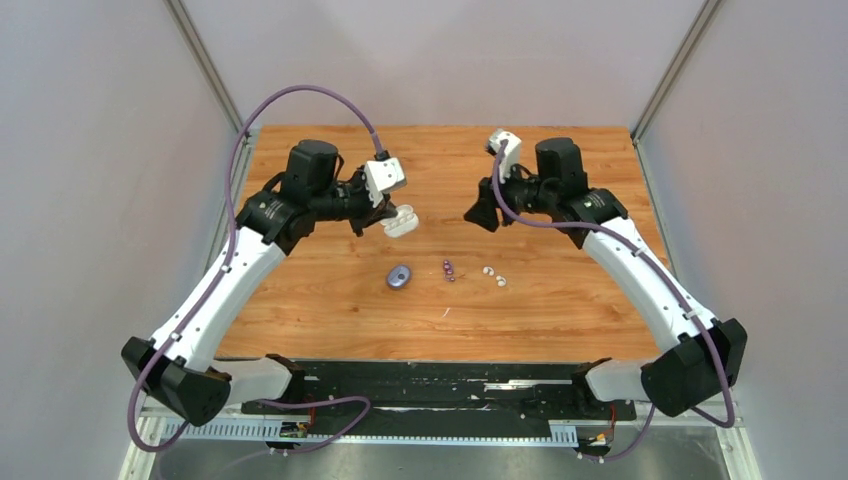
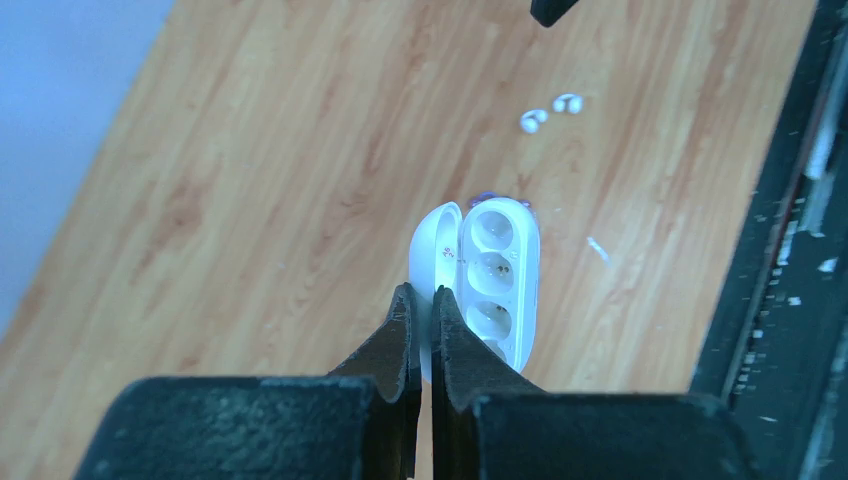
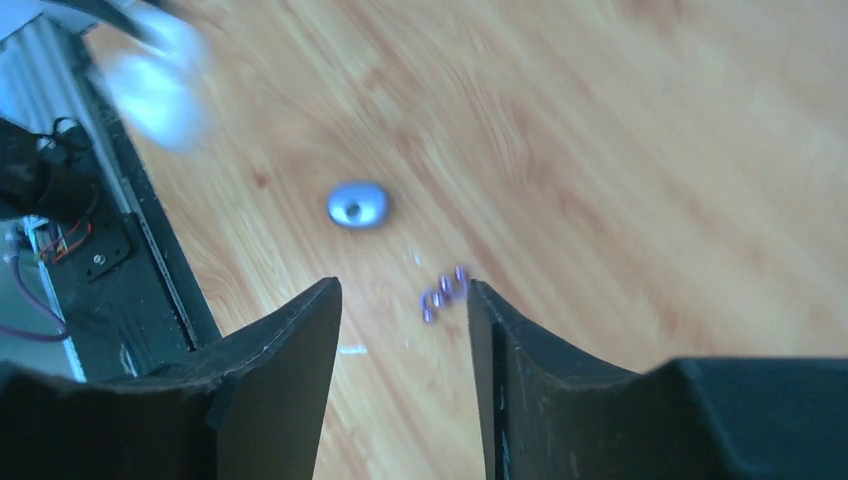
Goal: Insert the wireless bluetooth earbuds into the charging case
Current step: Open the charging case, then pick up the earbud from the center of the board.
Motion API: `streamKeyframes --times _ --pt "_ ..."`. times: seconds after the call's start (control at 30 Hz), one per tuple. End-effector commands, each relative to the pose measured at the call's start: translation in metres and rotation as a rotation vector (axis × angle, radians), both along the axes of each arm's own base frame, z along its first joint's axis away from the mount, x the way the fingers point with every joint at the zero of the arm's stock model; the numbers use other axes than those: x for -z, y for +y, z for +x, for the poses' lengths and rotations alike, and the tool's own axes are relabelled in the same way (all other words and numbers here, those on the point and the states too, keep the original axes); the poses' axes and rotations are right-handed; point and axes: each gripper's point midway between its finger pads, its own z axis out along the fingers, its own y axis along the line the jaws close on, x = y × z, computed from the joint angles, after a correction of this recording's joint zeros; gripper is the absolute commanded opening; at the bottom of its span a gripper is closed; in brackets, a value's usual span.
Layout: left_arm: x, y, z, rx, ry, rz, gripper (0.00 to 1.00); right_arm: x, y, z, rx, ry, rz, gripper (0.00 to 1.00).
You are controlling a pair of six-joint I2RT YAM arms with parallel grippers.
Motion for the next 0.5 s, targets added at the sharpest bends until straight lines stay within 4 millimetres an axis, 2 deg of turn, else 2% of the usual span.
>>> streamKeyframes --times 0.0,0.1,0.2,0.3,0.47 --pt "-0.023 0.01 0.008 0.03 -0.287 0.076 0.0 0.101 -0.051 -0.003 0.307 0.439 0.001 0.5" --pt "-0.021 0.017 0.005 0.056 -0.383 0.141 0.0 0.151 -0.069 -0.03 0.291 0.489 -0.112 0.44" --pt "-0.018 0.021 0.001 0.074 -0.422 0.185 0.0 0.189 -0.082 -0.051 0.243 0.497 -0.219 0.39" --pt "-0.014 0.026 -0.005 0.072 -0.423 0.201 0.0 0.204 -0.092 -0.05 0.225 0.458 -0.295 0.36" --pt "-0.007 0.027 -0.013 0.076 -0.378 0.187 0.0 0.215 -0.096 -0.035 0.22 0.41 -0.348 0.35"
